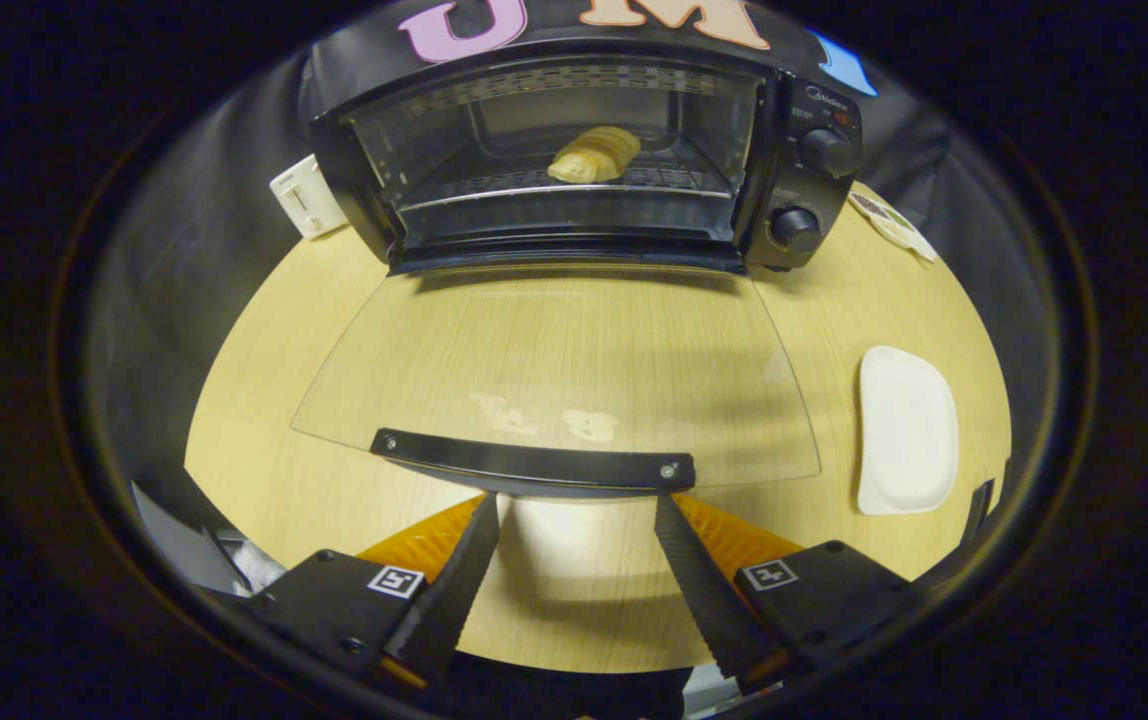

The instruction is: Open the toaster oven, put the food inside, and close the toaster oven door.

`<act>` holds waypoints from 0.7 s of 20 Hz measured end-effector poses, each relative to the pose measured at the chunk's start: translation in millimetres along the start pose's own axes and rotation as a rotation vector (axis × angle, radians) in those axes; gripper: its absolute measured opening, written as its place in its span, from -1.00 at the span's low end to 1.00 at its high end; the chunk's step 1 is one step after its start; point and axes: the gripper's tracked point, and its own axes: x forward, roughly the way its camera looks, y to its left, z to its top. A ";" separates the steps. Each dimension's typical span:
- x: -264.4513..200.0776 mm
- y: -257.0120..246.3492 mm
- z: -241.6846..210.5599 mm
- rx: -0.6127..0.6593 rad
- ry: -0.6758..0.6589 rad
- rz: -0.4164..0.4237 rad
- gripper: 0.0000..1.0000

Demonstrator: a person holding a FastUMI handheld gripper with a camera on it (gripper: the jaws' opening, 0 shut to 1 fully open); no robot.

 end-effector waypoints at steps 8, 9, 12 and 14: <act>-39.8 6.4 31.8 0.056 -0.082 0.018 0.98; -44.8 7.3 38.3 0.079 -0.097 0.024 0.98; -59.4 6.5 64.8 0.134 -0.160 0.033 0.98; -64.7 2.2 84.7 0.147 -0.201 0.026 0.98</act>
